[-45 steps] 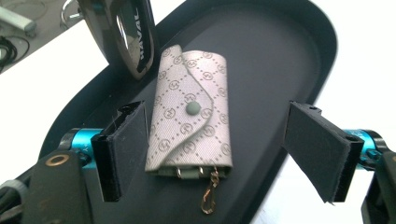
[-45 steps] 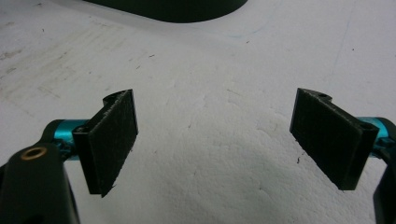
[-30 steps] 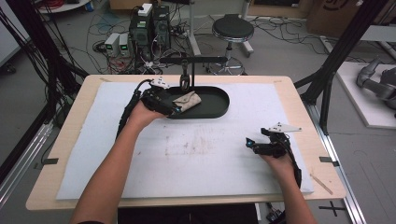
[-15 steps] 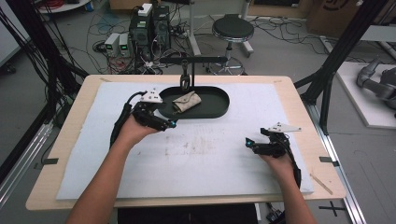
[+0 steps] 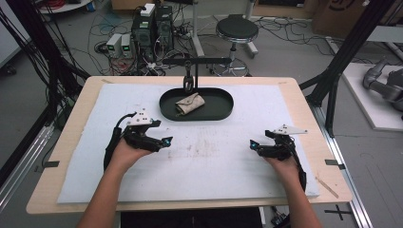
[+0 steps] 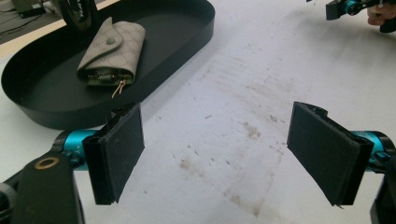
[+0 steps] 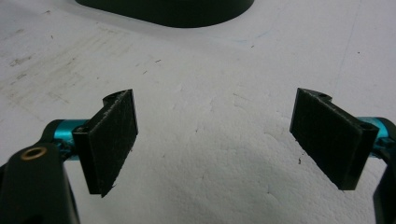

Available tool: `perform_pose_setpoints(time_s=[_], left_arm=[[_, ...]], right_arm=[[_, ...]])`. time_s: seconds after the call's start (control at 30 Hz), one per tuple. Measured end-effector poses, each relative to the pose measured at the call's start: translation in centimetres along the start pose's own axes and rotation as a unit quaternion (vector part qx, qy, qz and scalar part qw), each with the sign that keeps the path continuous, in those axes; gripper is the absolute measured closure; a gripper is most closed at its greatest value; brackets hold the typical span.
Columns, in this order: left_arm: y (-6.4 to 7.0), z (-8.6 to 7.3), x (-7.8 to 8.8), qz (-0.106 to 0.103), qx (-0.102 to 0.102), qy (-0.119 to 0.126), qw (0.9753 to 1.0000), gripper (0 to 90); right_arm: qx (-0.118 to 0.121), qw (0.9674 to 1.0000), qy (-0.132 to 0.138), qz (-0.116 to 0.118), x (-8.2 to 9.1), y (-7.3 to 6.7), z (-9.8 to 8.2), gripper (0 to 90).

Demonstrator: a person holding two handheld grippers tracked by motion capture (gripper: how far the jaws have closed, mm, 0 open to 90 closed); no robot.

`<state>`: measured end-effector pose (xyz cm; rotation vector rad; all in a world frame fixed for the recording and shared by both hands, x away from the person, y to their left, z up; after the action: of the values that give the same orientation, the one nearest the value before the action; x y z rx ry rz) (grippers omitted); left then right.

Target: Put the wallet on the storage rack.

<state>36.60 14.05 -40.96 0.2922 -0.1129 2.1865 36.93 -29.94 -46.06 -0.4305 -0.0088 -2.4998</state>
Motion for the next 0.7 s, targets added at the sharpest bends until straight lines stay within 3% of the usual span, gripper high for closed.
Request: perform_pose_setpoints(time_s=[0.23, 0.33, 0.4, 0.7], left_arm=[[0.4, -1.7, 1.1, 0.016, 0.009, 0.012, 0.9998, 18.8], [0.9, -2.3, 1.2, 0.013, -0.002, 0.019, 0.9997, 18.7], [1.1, -2.7, 1.3, 0.010, 0.002, 0.024, 0.9997, 18.7], [0.6, -4.1, 1.9, 0.028, 0.005, 0.019, 0.9994, 18.7]], right_arm=[[0.000, 1.0000, -0.002, 0.002, -0.1, 0.1, -0.1, 15.4], [-0.001, 1.0000, -0.002, 0.001, -0.1, 0.1, -0.1, 15.4], [-0.002, 1.0000, -0.002, 0.000, -0.1, 0.1, -0.1, 15.4], [-0.001, 1.0000, -0.002, 0.000, -0.1, 0.2, -0.1, 15.4]])
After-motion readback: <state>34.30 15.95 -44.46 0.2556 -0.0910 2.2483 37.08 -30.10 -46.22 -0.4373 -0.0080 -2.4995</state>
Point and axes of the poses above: each handheld gripper's, and its own axes: x roughly backward along the jaws, z roughly out of its top, y roughly to its right, the point moved 3 cm from there along -x, roughly forward along the jaws, and after that the axes turned 15 degrees about y, right-handed, at the moved point
